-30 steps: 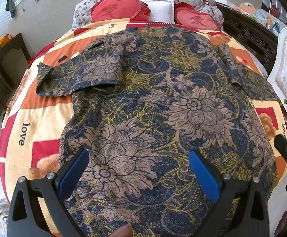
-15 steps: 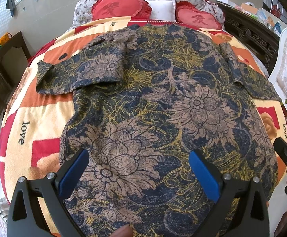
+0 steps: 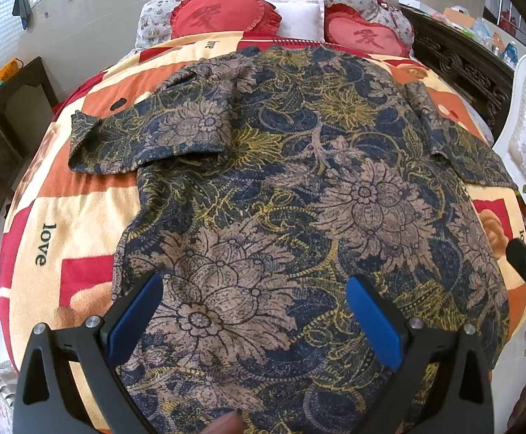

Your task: Fold small clothes

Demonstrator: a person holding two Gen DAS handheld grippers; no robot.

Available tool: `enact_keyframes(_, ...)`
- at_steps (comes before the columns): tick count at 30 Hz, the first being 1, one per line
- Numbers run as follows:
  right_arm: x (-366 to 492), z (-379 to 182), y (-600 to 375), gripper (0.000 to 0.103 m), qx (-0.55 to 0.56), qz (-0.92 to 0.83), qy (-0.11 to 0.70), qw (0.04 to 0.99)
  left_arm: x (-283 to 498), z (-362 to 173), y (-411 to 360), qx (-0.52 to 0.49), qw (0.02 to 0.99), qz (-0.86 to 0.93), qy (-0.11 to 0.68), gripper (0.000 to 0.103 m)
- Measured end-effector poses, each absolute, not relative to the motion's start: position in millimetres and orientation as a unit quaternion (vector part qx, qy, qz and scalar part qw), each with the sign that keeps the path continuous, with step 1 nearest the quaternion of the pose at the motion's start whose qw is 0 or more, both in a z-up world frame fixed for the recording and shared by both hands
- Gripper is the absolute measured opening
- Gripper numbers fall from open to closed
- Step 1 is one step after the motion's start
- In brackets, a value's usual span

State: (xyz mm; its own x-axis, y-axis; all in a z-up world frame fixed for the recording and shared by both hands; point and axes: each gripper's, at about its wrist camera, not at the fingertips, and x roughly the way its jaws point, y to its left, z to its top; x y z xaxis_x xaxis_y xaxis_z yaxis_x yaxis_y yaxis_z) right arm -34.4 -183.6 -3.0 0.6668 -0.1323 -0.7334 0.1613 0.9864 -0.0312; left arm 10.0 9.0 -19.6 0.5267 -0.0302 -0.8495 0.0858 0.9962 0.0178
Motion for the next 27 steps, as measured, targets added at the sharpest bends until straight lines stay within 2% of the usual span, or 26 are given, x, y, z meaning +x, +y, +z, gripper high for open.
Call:
enact_keyframes(19,-34,-7,-186,0.089,0.02,-0.094,0.415,0.905,5,-28,8,0.021,0.869,-0.053,0.491,0.103)
enact_keyframes(27,-34,-8,-186,0.089,0.019,-0.092,0.415,0.905,-1,-22,2,0.012,0.881,-0.1,0.462,0.103)
